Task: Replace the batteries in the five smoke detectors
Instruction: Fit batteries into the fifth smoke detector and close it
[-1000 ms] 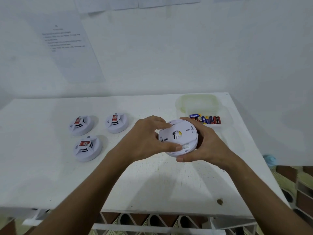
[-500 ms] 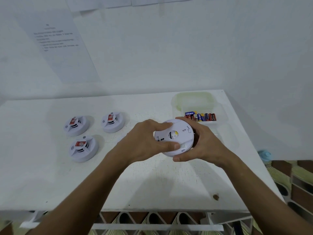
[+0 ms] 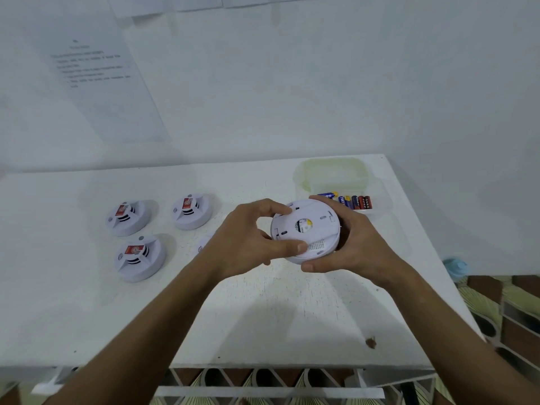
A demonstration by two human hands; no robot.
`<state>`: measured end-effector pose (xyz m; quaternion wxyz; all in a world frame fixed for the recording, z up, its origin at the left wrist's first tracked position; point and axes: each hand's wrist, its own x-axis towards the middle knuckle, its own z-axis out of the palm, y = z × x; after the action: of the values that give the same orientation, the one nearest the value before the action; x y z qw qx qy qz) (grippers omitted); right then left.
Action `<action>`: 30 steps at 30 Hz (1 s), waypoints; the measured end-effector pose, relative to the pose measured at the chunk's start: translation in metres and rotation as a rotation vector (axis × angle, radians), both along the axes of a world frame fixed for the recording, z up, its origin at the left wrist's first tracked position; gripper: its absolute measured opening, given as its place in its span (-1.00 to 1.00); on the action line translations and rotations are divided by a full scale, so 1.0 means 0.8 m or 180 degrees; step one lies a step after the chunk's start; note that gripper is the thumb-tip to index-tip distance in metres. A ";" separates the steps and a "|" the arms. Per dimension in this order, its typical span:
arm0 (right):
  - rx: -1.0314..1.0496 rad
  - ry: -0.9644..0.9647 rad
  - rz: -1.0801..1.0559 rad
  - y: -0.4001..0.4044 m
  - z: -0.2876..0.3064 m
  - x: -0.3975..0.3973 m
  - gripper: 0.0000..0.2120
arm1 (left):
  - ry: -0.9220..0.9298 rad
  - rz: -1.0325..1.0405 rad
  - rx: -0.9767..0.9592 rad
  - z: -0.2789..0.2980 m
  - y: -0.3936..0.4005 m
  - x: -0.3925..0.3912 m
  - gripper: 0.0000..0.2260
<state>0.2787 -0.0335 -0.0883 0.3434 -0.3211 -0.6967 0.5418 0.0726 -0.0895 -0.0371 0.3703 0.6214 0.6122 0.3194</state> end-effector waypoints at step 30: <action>-0.0213 -0.0101 0.0523 0.013 0.006 0.007 -0.13 | -0.0626 -0.0786 -0.0292 -0.017 0.015 -0.021 -0.34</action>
<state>0.2847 -0.0227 -0.0832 0.2758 -0.2828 -0.7075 0.5860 0.0560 -0.0771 -0.0510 0.4928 0.6400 0.5060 0.3025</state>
